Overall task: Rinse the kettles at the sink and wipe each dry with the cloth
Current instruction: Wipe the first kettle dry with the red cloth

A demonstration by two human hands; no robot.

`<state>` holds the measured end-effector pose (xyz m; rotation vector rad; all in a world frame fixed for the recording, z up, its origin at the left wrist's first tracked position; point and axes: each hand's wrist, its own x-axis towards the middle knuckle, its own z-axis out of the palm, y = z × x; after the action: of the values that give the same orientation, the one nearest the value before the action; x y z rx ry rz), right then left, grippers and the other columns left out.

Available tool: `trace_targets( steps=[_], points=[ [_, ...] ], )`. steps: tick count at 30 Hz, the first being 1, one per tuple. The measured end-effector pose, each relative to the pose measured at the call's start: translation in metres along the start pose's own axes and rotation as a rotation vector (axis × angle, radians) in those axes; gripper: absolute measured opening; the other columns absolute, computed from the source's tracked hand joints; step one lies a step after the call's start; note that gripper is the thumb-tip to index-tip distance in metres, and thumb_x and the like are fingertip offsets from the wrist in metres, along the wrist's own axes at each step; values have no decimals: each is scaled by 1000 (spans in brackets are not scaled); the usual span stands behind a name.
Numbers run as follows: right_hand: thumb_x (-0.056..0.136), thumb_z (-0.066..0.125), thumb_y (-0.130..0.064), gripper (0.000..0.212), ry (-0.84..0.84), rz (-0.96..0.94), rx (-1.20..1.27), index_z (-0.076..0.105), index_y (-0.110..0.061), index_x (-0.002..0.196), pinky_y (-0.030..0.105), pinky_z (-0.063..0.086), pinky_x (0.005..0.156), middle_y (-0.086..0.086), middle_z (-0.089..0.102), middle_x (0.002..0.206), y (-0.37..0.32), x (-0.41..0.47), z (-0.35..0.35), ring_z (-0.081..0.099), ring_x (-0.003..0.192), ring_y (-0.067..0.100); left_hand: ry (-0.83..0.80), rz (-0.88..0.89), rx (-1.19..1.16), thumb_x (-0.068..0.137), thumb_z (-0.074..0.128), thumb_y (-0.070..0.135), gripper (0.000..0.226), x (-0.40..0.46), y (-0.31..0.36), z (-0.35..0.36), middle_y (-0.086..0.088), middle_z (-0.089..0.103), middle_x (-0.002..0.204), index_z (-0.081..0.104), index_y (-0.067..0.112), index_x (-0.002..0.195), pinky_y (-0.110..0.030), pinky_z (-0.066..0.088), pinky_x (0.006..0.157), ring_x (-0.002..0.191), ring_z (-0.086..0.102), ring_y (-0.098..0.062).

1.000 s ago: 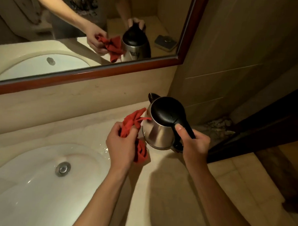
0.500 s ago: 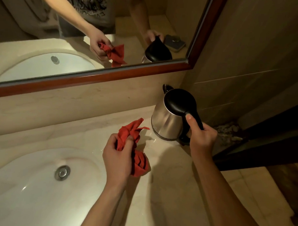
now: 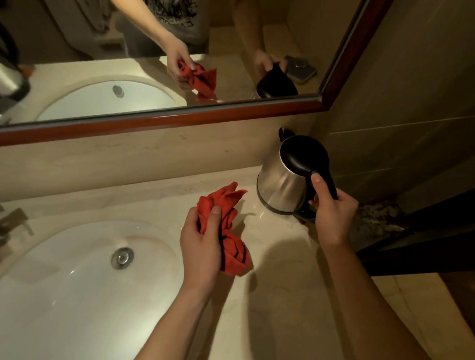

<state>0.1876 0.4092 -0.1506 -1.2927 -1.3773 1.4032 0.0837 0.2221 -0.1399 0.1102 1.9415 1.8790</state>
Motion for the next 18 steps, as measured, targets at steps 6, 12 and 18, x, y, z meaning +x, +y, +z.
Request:
trace_targets(
  steps=[6,12,18],
  points=[
    [93,75,-44,50,89,38,-185,64,-6,125,19,58,73,2,64,111,-6,-23,-5,65,98,2,-20,12,-37,102,53,13,10,-15,10,-17,8,69,75,61,13,97,-23,49,65,71,66,-6],
    [92,63,-56,51,-51,-295,-303,67,-22,130,43,56,97,-3,55,132,2,-113,6,58,121,25,-41,-36,-122,101,52,6,9,-30,17,-41,1,68,81,61,7,100,-13,48,64,69,65,1],
    [110,42,-36,32,-603,370,38,65,-22,128,24,58,82,-2,80,109,-8,-187,52,76,99,10,-189,-102,-59,97,56,1,12,-55,16,-61,-1,72,86,65,7,103,-21,52,72,77,68,-7]
  ],
)
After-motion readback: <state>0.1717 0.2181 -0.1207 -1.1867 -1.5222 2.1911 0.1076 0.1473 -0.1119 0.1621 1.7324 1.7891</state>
